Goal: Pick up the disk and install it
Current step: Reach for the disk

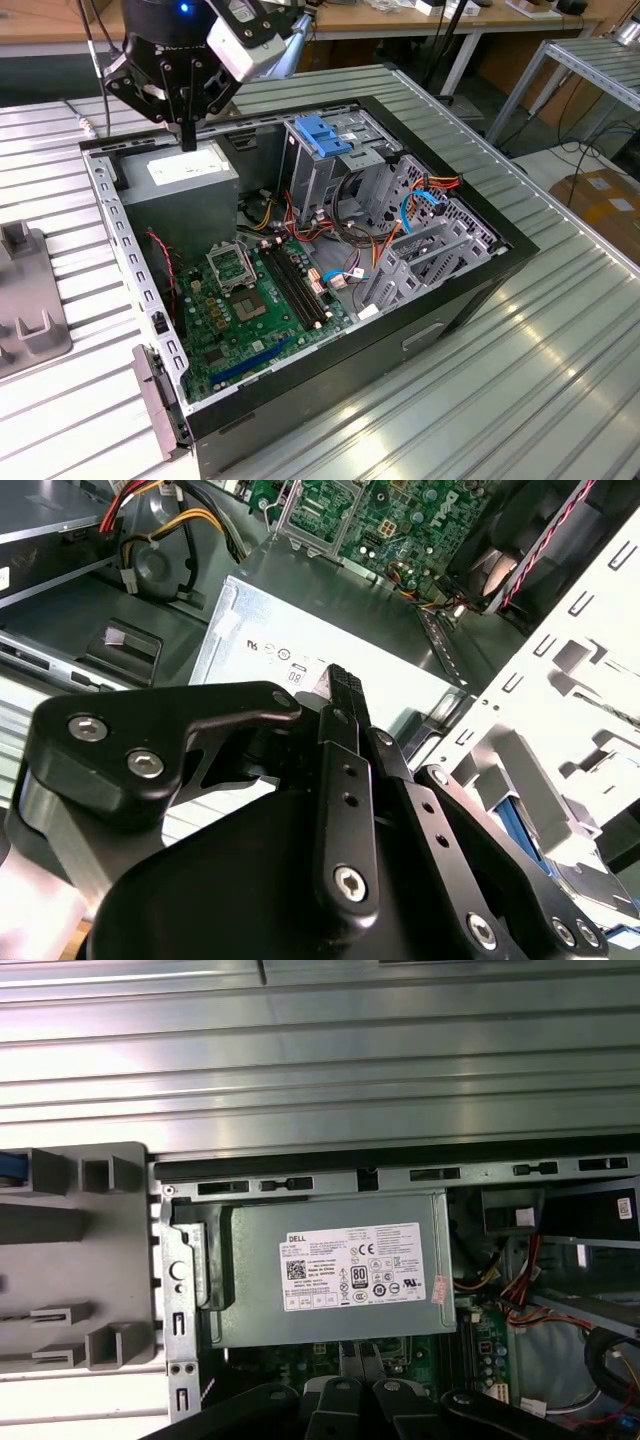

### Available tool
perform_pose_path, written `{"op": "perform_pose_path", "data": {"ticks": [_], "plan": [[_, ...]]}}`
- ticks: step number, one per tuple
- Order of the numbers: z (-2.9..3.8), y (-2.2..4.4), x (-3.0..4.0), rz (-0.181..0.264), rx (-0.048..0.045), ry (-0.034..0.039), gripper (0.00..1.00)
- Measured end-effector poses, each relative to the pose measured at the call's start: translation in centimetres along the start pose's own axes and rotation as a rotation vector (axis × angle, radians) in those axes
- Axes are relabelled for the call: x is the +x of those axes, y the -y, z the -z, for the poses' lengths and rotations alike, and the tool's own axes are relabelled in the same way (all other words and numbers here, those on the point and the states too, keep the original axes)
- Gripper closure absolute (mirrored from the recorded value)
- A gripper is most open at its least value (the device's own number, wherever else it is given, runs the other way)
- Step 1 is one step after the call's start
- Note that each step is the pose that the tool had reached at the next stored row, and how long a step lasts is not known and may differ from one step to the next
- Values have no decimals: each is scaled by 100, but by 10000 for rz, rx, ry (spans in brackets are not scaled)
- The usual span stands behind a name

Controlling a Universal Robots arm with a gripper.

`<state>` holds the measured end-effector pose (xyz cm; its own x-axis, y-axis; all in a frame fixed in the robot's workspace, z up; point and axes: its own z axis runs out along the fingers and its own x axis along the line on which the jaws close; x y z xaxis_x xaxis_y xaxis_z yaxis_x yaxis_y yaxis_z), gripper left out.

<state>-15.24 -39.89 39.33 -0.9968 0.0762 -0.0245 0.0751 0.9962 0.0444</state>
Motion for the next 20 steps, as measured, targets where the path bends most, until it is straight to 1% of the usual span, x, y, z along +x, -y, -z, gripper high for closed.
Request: {"op": "perform_pose_path", "data": {"ticks": [20], "plan": [[2, 4, 54, 0, 0, 0, 90]]}}
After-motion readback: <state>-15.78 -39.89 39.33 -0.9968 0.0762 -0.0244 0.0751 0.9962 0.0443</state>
